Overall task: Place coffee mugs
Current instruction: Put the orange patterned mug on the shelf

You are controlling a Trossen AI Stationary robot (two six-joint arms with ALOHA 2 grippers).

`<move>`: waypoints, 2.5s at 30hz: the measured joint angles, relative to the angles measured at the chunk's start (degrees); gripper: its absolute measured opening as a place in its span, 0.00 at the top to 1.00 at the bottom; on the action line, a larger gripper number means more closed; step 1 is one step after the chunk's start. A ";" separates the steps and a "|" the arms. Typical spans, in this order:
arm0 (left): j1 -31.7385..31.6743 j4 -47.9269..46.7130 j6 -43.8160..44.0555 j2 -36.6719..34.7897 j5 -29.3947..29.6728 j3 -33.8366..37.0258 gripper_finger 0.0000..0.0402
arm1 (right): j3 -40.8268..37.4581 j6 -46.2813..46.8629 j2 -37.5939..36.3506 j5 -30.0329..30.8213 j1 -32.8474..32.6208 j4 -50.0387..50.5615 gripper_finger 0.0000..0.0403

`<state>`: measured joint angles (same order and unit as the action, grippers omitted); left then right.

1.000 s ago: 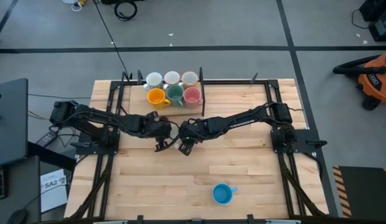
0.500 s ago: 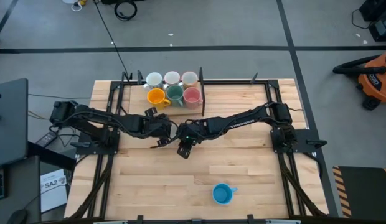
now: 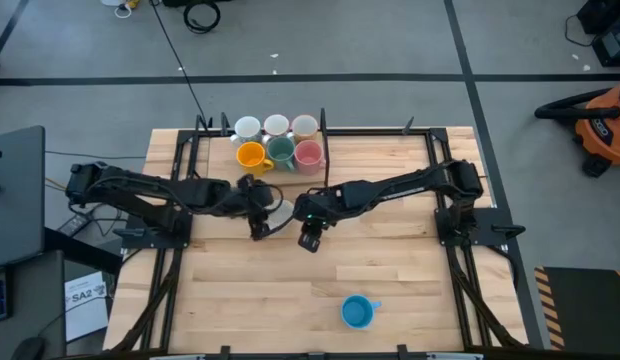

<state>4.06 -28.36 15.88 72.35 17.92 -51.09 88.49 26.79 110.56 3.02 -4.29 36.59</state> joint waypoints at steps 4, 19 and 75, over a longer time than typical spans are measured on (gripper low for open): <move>0.46 8.88 -0.01 -0.02 -6.30 0.00 0.71 | -0.02 -2.91 -3.69 2.11 -0.05 5.07 0.64; 5.20 12.69 -0.14 7.93 -7.25 0.00 0.71 | -0.07 -4.49 -8.26 9.38 0.07 11.94 0.64; -1.98 -1.22 -19.56 -5.29 -1.84 0.00 0.93 | -0.11 -4.27 -7.82 9.27 0.02 9.84 0.64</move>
<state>2.09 -29.58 -3.68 67.06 16.08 -51.09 88.38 22.52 102.74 12.29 -4.27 46.43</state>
